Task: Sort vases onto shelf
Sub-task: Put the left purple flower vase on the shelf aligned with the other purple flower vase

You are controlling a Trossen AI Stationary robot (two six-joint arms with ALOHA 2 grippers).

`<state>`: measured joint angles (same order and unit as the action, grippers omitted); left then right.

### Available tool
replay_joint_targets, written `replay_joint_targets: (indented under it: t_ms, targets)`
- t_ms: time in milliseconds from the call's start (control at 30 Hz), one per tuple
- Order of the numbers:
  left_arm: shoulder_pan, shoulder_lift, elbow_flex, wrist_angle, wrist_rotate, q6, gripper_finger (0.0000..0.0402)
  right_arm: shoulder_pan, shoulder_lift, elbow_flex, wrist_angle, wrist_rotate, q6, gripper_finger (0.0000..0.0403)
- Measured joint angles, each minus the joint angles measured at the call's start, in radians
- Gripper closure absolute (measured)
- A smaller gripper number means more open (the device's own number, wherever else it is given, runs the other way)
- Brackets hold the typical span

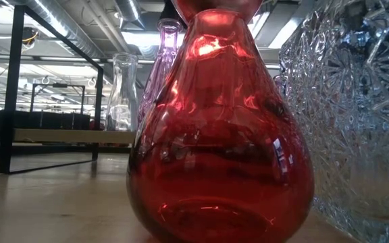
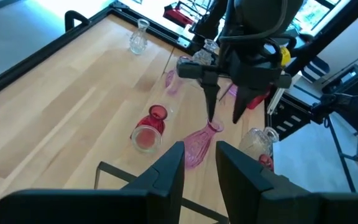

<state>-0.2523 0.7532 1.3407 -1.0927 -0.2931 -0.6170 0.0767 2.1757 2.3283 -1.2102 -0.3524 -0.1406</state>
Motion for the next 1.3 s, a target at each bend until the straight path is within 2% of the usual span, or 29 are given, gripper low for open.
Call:
replay_joint_targets:
  t_ms: [200, 1133, 1300]
  targets:
    - [0.0, -0.011, 0.0, 0.0, 0.0, 0.0, 0.0316, 0.01, 0.011, 0.0, 0.019, 0.065, -0.023, 0.0201]
    - [0.0, -0.03, 0.0, -0.024, -0.001, 0.0, 0.0316, 0.016, 0.073, 0.0, -0.042, 0.046, -0.05, 0.0201]
    - [0.0, -0.03, 0.0, -0.023, -0.001, 0.0, 0.0316, 0.015, 0.079, 0.0, -0.041, 0.046, -0.043, 0.0213]
